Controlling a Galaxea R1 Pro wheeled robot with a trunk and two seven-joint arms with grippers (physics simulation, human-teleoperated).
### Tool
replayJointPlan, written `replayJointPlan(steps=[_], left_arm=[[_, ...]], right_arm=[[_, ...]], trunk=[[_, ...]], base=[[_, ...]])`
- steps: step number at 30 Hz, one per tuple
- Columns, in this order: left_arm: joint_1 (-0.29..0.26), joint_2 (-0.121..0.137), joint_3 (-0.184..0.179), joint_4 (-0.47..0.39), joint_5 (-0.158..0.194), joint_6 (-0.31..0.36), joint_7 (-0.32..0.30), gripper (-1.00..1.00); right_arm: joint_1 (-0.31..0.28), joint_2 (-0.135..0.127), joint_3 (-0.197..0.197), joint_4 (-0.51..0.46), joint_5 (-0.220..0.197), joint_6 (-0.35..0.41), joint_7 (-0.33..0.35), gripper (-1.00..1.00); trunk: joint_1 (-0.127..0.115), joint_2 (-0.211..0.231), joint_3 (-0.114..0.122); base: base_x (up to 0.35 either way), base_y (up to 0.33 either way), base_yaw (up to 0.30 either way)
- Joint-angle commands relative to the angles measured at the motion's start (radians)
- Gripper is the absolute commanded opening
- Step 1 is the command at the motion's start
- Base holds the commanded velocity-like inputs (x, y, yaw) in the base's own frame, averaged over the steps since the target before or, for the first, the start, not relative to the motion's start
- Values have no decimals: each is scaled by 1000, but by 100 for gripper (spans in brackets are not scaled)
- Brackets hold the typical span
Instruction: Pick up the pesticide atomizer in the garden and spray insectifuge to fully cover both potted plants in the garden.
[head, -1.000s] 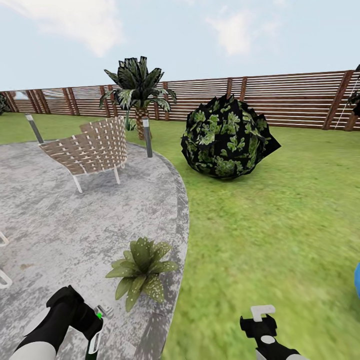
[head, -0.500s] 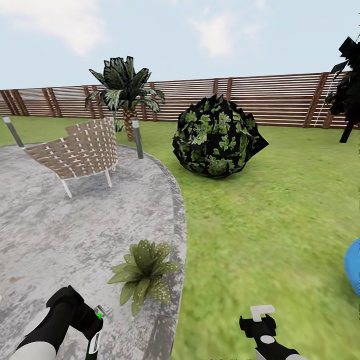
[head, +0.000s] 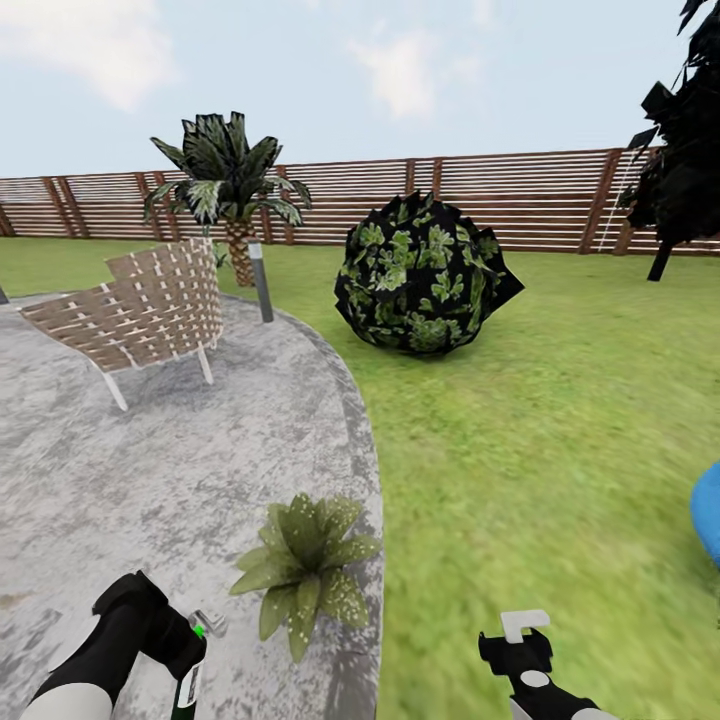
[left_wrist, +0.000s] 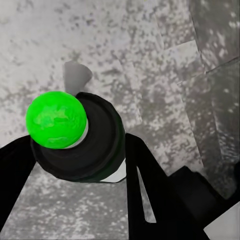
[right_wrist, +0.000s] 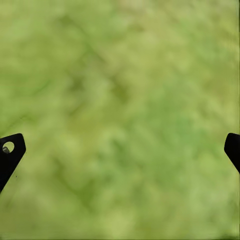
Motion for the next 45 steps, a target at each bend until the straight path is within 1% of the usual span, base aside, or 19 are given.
replayJointPlan(steps=[1, 5, 8, 9, 10, 11, 12, 15, 17, 20, 22, 24, 25, 29, 39, 40, 42, 44, 45], left_arm=[[0, 0, 2, -1, -3, 9, -6, -100], [4, 6, 0, 12, -4, 6, -12, -100], [11, 13, -13, 38, -22, 7, -30, -100], [8, 14, -14, 39, -39, 7, -50, -100], [5, 17, -14, 38, -68, 7, -83, -100], [1, 17, -12, 35, -137, 9, -154, -100], [-3, 10, -11, 30, -203, 12, -203, -100], [-7, 0, -10, 24, -240, 20, -224, -100], [-12, -14, -20, 21, -250, 23, -229, -100], [-18, -9, -26, 21, -254, 21, -225, -100], [-14, 12, -21, 22, -254, 12, -221, -100], [-9, 51, -18, 22, -247, 9, -221, -100], [-11, 58, -18, 22, -245, 9, -224, -100], [-9, 48, -24, 22, -244, 10, -219, -100], [-30, 43, -26, 7, -244, 19, -220, -100], [-33, 41, -26, -3, -244, 20, -222, -100], [-37, 7, -33, -43, -249, 23, -226, -100], [-38, -32, -63, -88, -253, 25, -229, -100], [-38, -43, -76, -102, -254, 27, -231, -100]], right_arm=[[-1, 0, 9, 1, -10, -4, -2, 100], [-1, 0, 9, 1, -10, -4, -2, 100], [-1, 0, 9, 1, -10, -4, -2, 100], [-1, 0, 9, 1, -10, -4, -2, 100], [-1, 0, 9, 1, -10, -3, -2, 100], [-1, 0, 9, 1, -10, -4, -2, 100], [-1, 0, 8, 1, -10, -3, -2, 100], [-1, 0, 8, 1, -10, -4, -2, 100], [-1, -1, 7, 1, -10, -4, -2, 100], [-1, -1, 7, 1, -10, -4, -2, 100], [-1, -1, 7, 1, -9, -4, -2, 100], [-1, -1, 7, 1, -9, -4, -2, 100], [-1, -1, 7, 1, -10, -4, -2, 100], [-1, -1, 7, 1, -9, -4, -2, 100], [-1, -1, 8, 2, -8, -3, -2, 100], [-1, -2, 8, 2, -7, -3, -2, 100], [-1, -5, 9, 4, -6, -4, -2, 100], [-1, -7, 9, 4, -5, -4, -2, 100], [-1, -7, 9, 4, -5, -4, -2, 100]], trunk=[[0, 0, -1], [0, 0, -1], [0, 0, -1], [0, 0, -1], [0, 0, -1], [0, 0, -1], [0, 0, -1], [0, 0, -1], [0, 0, -1], [0, 0, -1], [0, 0, -1], [0, 0, -1], [0, 0, -1], [0, 0, -1], [0, 0, -1], [0, 0, -1], [0, 0, -1], [0, 0, -1], [0, 0, -1]], base=[[202, 271, -299], [178, 188, -154], [19, 19, -11], [3, 3, -2], [2, 2, -1], [0, 0, 0], [0, 0, 0], [0, 0, 0], [0, 0, 0], [0, 0, 0], [0, 0, 0], [0, 0, -71], [0, 0, -215], [-14, 0, -262], [-231, 145, -194], [-56, 51, -22], [-17, 16, -7], [-5, 4, -2], [-2, 2, -1]])
